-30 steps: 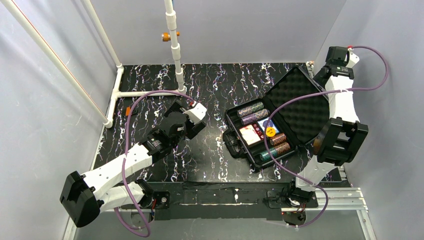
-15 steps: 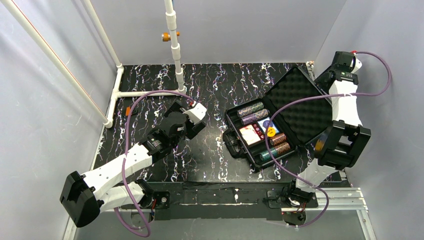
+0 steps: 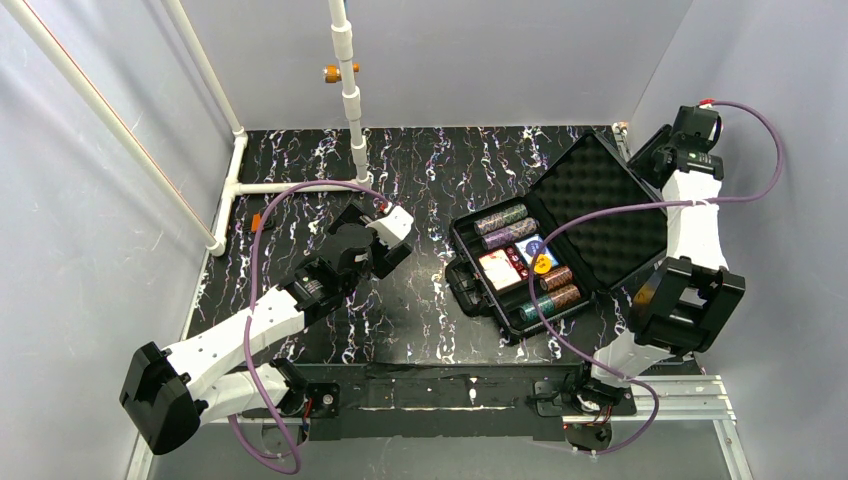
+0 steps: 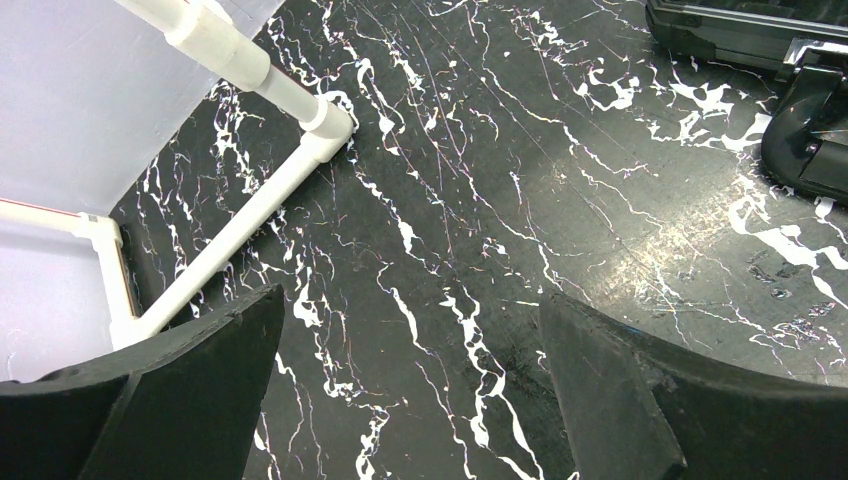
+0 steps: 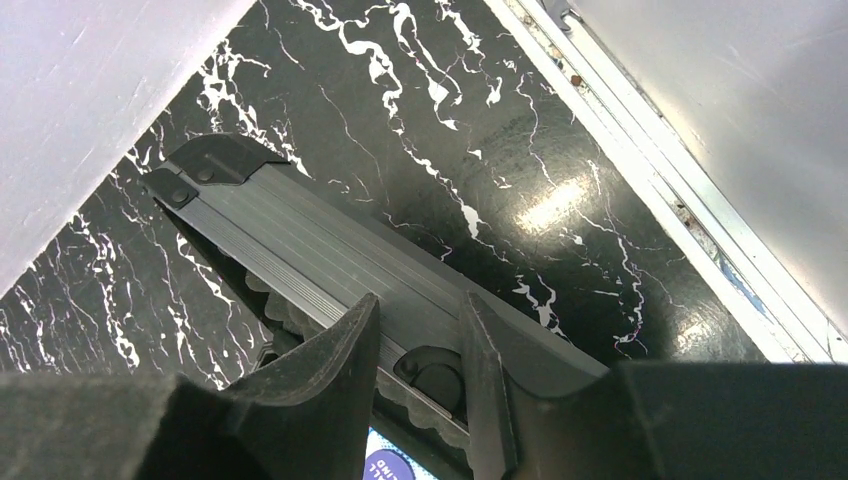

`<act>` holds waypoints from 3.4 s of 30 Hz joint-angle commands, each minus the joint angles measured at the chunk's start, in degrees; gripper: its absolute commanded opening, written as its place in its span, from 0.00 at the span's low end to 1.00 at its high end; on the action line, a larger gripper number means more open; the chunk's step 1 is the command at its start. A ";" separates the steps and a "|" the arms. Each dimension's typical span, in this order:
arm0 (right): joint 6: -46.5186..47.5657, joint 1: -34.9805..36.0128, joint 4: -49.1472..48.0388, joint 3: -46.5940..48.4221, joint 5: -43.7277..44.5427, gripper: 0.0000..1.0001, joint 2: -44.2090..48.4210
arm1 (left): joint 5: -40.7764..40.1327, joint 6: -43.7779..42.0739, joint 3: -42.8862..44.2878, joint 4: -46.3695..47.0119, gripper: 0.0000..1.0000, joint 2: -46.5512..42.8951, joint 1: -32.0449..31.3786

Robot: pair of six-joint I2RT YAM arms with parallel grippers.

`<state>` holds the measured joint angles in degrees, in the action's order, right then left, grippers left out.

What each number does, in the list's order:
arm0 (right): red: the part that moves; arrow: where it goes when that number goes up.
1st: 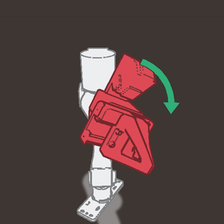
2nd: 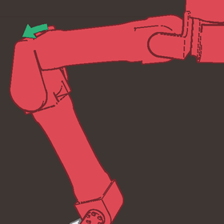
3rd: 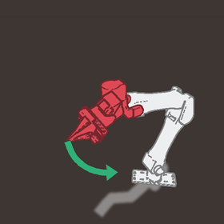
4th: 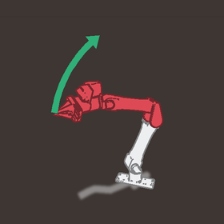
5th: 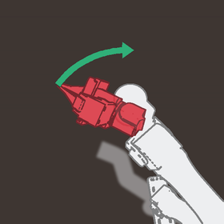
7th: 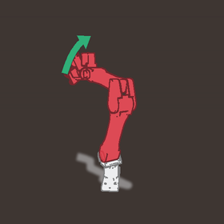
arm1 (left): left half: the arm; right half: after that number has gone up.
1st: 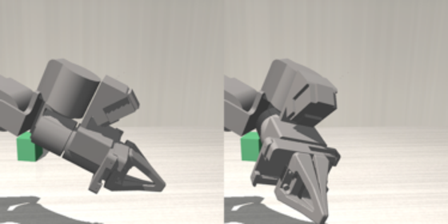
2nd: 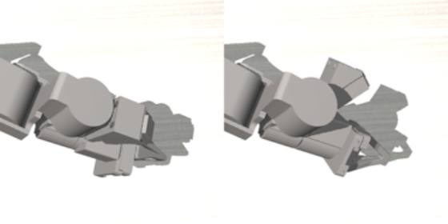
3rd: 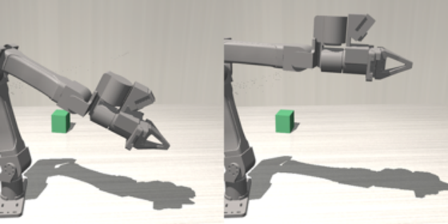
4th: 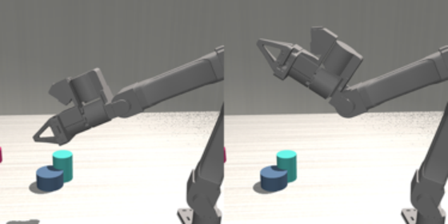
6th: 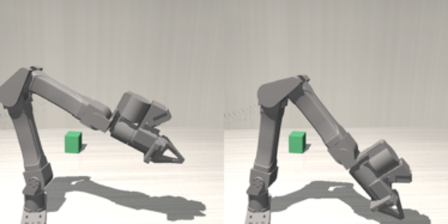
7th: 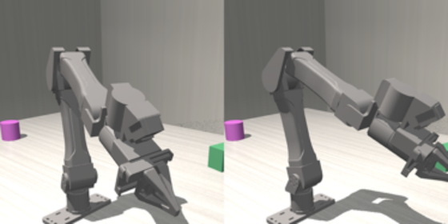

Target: Pack up texas hold em set

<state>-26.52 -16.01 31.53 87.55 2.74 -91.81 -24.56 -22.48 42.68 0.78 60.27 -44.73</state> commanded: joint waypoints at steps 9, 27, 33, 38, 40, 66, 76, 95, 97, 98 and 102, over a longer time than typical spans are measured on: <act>-0.06 3.90 5.47 -6.79 -12.04 0.40 3.87 | 0.21 0.51 0.83 -0.43 0.98 -0.50 0.08; 0.99 9.57 7.56 -9.94 -12.22 0.39 7.57 | -0.03 0.33 0.81 -0.43 0.98 -1.03 0.03; -0.33 13.08 8.39 -9.69 -11.69 0.38 9.97 | -0.14 0.33 0.77 -0.42 0.98 -1.12 0.04; -2.61 16.76 8.60 -10.06 -11.58 0.37 11.97 | -0.15 0.33 0.83 -0.43 0.98 -1.17 0.08; -3.40 19.02 8.53 -10.54 -11.53 0.36 12.79 | -0.14 0.33 0.83 -0.43 0.98 -1.21 0.07; -9.42 37.35 3.41 -18.82 -9.01 0.36 14.73 | -1.88 -0.45 0.55 -0.29 0.98 -1.53 0.03; -8.37 41.84 0.58 -15.92 -12.57 0.56 13.59 | -2.24 -0.64 0.44 -0.27 0.98 -1.74 0.07; -4.26 45.28 -3.14 -11.96 -15.02 0.77 16.18 | -2.99 -0.40 0.19 0.59 0.98 -1.69 0.05; -3.63 45.28 -2.88 -12.72 -14.18 0.76 15.91 | -3.32 0.10 -0.03 1.15 0.98 -2.02 0.07; -3.29 45.28 -2.83 -13.20 -13.97 0.74 15.76 | -3.35 0.46 0.00 1.28 0.98 -2.14 0.08; -1.71 45.28 -1.83 -14.90 -12.31 0.65 15.14 | -4.11 2.38 0.29 0.93 0.98 -2.26 0.00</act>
<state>-31.00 28.99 28.77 73.32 -12.10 -76.66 -26.65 -22.31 42.68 0.86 59.72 -44.73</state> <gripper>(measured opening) 0.694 0.983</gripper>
